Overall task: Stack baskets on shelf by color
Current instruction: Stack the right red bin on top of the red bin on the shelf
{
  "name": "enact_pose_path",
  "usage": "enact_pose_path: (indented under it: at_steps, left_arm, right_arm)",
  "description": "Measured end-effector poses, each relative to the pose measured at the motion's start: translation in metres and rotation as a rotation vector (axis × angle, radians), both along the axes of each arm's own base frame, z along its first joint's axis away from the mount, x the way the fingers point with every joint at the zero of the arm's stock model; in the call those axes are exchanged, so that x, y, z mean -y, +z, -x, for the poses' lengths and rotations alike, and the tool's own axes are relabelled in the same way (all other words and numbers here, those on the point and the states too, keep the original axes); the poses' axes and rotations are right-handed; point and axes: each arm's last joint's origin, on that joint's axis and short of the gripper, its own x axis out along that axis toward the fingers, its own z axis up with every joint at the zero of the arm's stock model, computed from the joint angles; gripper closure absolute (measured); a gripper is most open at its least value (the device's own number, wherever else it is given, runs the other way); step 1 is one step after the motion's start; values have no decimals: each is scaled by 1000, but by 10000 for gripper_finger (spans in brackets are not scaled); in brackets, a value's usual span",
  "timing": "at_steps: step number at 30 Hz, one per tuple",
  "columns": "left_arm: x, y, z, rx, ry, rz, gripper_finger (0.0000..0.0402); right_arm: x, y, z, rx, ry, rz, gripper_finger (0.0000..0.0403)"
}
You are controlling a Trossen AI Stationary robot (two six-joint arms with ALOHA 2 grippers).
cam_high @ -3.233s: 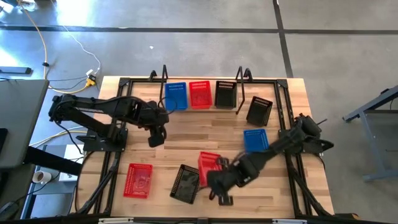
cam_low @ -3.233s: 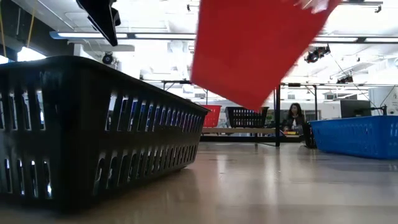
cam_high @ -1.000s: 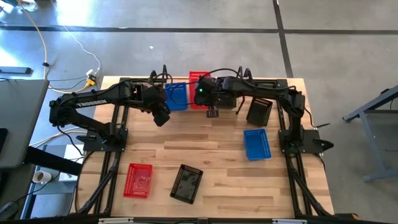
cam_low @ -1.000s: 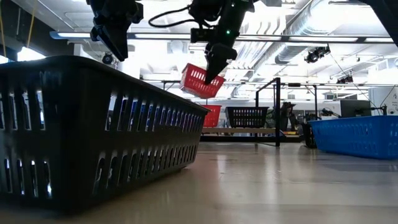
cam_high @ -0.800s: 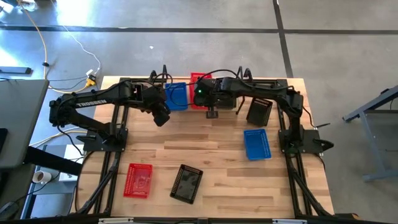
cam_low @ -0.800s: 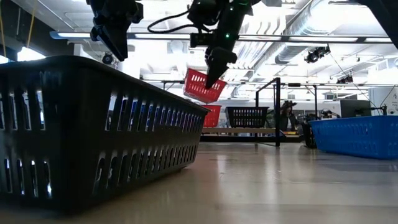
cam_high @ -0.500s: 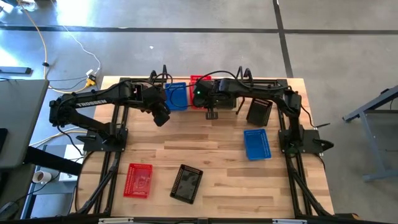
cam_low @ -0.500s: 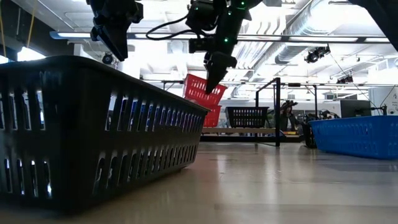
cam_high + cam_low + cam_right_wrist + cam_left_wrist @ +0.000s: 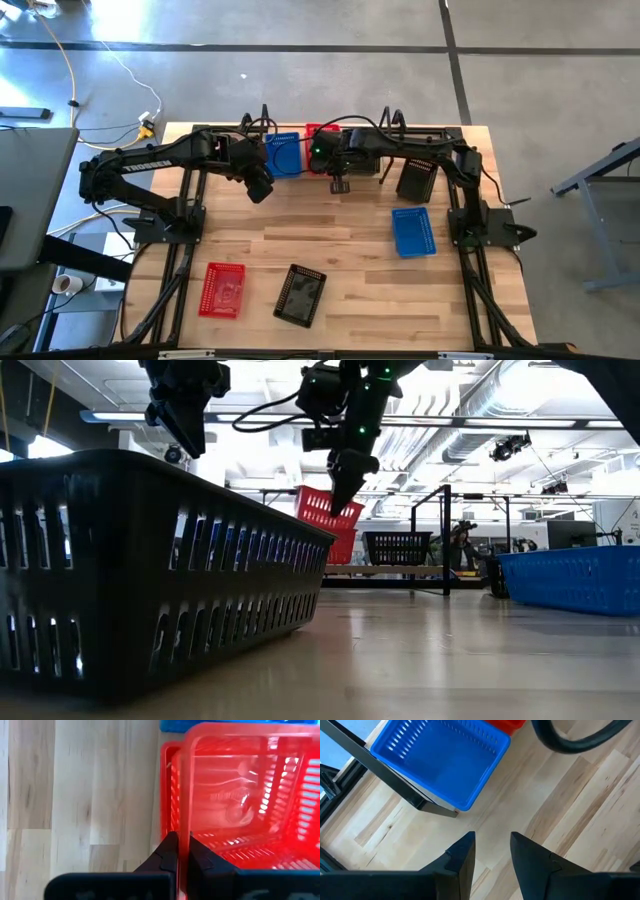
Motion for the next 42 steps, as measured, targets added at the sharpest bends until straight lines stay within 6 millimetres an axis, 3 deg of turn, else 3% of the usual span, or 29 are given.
enact_pose_path:
  at_steps: [23, 33, 42]
  left_arm:
    - [0, 0, 0, 1, -2, 7, 287]
    - [0, 0, 0, 1, -2, 7, 287]
    - [0, 0, 0, -2, -2, 9, 287]
  right_arm:
    - [3, 0, 0, 22, -29, -13, 402]
    - [10, 1, 1, 22, -70, 7, 330]
    - [10, 10, 0, 56, -73, 22, 318]
